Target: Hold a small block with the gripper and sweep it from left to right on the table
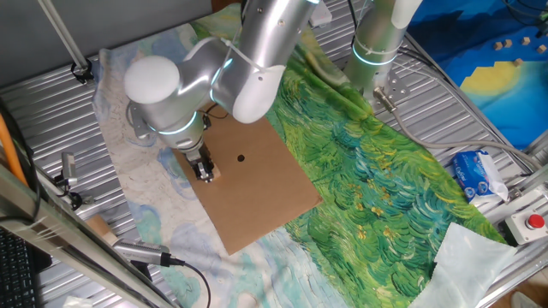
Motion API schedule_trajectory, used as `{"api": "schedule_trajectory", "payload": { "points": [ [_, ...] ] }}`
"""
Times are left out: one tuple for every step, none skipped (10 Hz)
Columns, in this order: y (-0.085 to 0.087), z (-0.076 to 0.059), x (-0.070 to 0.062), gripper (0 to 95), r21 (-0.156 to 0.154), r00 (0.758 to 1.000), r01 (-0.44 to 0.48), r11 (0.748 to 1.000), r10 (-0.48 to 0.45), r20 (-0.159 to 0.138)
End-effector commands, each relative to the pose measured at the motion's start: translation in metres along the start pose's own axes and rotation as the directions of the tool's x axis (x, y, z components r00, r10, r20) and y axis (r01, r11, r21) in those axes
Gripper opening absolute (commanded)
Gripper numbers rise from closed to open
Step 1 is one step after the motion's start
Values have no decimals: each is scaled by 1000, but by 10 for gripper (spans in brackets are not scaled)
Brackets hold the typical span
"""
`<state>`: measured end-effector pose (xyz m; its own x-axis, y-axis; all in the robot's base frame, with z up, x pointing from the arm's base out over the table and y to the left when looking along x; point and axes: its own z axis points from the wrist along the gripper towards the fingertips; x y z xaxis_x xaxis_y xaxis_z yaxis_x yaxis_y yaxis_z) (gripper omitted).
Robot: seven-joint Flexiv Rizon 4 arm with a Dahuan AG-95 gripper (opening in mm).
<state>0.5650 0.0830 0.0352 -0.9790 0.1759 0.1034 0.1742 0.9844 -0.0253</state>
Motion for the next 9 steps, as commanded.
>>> {"api": "schedule_trajectory", "payload": {
  "points": [
    [4,14,-1,0,-1,1000,-3,1000,3,-1],
    [7,11,-2,0,-3,1000,-3,1000,3,-1],
    [8,9,-3,0,-8,1000,-6,1000,6,-2],
    [10,8,-4,0,-7,1000,-7,1000,7,-3],
    [12,7,-5,0,-8,1000,-9,1000,9,-2],
    [14,7,-7,0,-8,1000,-13,1000,13,-2],
    [17,6,-9,0,-10,1000,-18,1000,18,-3],
    [18,5,-11,0,-10,1000,-22,1000,22,-6],
    [19,5,-12,0,-11,1000,-23,1000,23,-5]
  ]
}}
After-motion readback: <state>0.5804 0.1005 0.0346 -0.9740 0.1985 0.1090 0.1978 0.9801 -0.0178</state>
